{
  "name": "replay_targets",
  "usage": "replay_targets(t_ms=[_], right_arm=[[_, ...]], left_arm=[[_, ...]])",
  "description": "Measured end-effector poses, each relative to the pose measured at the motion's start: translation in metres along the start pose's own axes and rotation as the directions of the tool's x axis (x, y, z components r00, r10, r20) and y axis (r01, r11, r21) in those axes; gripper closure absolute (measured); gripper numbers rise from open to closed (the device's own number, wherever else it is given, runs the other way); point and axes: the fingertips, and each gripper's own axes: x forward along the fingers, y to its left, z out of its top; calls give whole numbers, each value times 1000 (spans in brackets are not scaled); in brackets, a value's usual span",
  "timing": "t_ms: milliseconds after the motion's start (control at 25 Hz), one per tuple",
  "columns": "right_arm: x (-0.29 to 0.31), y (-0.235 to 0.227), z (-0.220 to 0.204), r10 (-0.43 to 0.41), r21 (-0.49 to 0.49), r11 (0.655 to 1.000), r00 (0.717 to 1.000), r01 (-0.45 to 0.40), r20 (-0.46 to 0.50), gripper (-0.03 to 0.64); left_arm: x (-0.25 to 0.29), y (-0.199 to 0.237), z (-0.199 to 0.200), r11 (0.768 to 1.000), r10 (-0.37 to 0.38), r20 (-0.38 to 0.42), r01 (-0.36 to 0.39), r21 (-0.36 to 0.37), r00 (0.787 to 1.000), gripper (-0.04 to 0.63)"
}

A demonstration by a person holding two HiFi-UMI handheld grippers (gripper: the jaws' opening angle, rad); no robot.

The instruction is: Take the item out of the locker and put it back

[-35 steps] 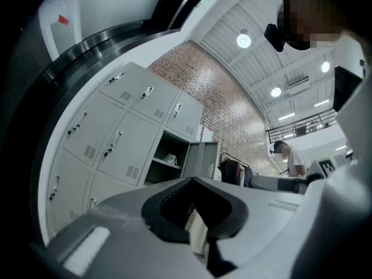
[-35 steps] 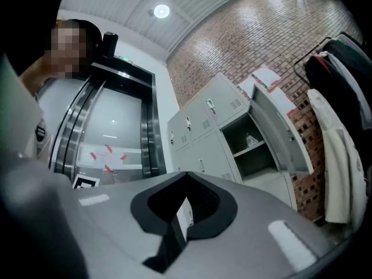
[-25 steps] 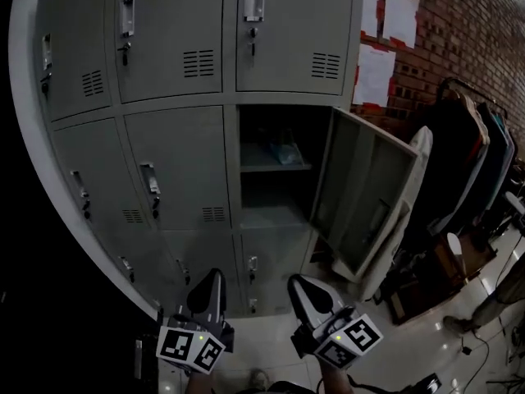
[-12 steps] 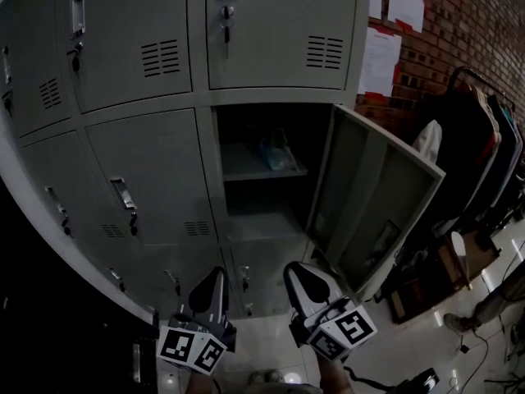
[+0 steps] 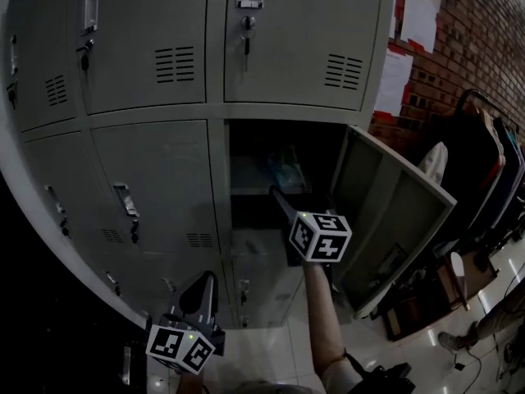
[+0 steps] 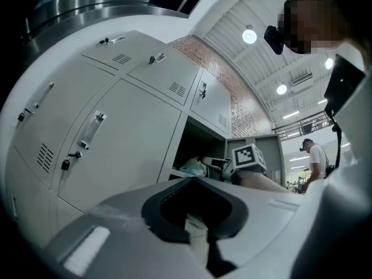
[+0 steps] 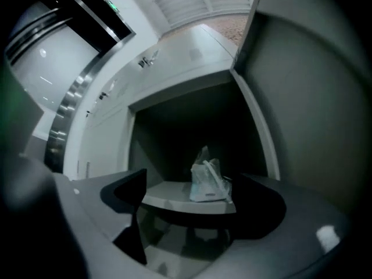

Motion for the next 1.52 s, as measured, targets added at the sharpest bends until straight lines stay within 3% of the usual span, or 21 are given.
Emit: replay_targets(t_ms=[200, 440, 480, 520, 920, 1040, 1240, 1520], right_arm=[[64, -23, -13, -62, -86, 995, 994, 53, -96, 166], [76, -34, -8, -109, -111, 989, 990, 99, -88, 189], [74, -35, -7, -110, -128, 987, 990, 98, -89, 316], [72, -34, -6, -100, -143, 986, 991, 87, -88, 585], [42, -13, 8, -21, -115, 993, 1000, 19, -12, 601], [-5, 12, 27, 53, -88, 995, 995, -45, 89, 601], [-107, 54, 45, 138, -82, 989, 958, -121, 252, 601], [-207, 79, -2, 135, 25, 989, 958, -146, 254, 601]], left_arm=[[-5, 31, 7, 997, 74, 10, -74, -3, 997, 591], [0, 43, 9, 994, 106, 16, -106, 1, 994, 591], [1, 43, 8, 994, 108, 15, -108, -1, 994, 591], [3, 43, 7, 994, 108, 13, -108, -2, 994, 591], [12, 26, 9, 997, 73, 18, -73, 8, 997, 591], [9, 15, 12, 997, 60, 14, -61, 48, 998, 591], [3, -3, 15, 997, 27, 16, -29, 73, 999, 591], [-9, -20, 8, 997, 10, -3, -10, 73, 1000, 591]])
